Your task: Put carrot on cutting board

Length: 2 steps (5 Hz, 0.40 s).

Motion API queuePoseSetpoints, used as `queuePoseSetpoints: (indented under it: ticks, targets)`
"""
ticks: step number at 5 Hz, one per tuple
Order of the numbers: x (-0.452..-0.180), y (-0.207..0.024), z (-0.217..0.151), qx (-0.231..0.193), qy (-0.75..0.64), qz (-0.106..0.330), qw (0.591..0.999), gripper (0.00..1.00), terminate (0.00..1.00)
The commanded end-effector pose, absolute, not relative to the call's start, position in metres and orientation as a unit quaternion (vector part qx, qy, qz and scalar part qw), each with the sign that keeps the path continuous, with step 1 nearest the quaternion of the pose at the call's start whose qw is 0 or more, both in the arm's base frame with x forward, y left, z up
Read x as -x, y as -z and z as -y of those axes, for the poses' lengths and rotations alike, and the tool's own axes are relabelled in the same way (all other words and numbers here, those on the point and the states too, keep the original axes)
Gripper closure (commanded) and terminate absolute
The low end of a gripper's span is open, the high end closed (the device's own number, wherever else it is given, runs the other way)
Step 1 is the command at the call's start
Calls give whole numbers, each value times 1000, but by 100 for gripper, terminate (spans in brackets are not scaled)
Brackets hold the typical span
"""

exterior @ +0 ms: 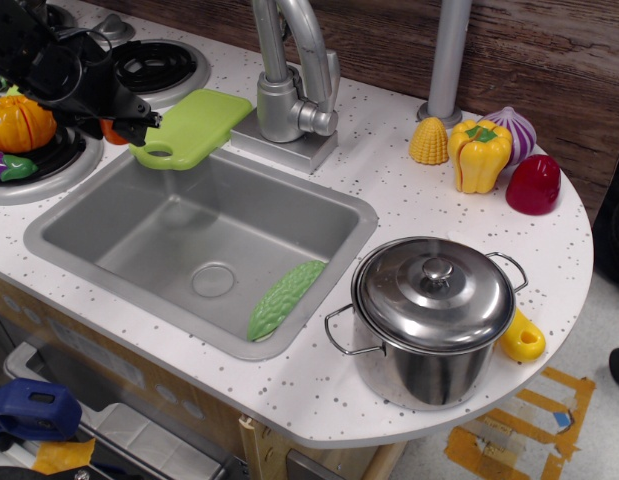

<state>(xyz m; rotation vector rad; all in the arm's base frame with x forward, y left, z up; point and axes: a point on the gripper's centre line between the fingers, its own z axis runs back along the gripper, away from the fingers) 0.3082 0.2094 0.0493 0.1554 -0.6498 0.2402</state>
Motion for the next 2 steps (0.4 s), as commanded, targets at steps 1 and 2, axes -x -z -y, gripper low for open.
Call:
queuePoseSetpoints:
  ticks: [1, 2]
  targets:
    - [-334, -64, -214, -80, -78, 339, 934, 100, 0]
    - [-345, -61, -214, -72, -52, 339, 937, 100, 100]
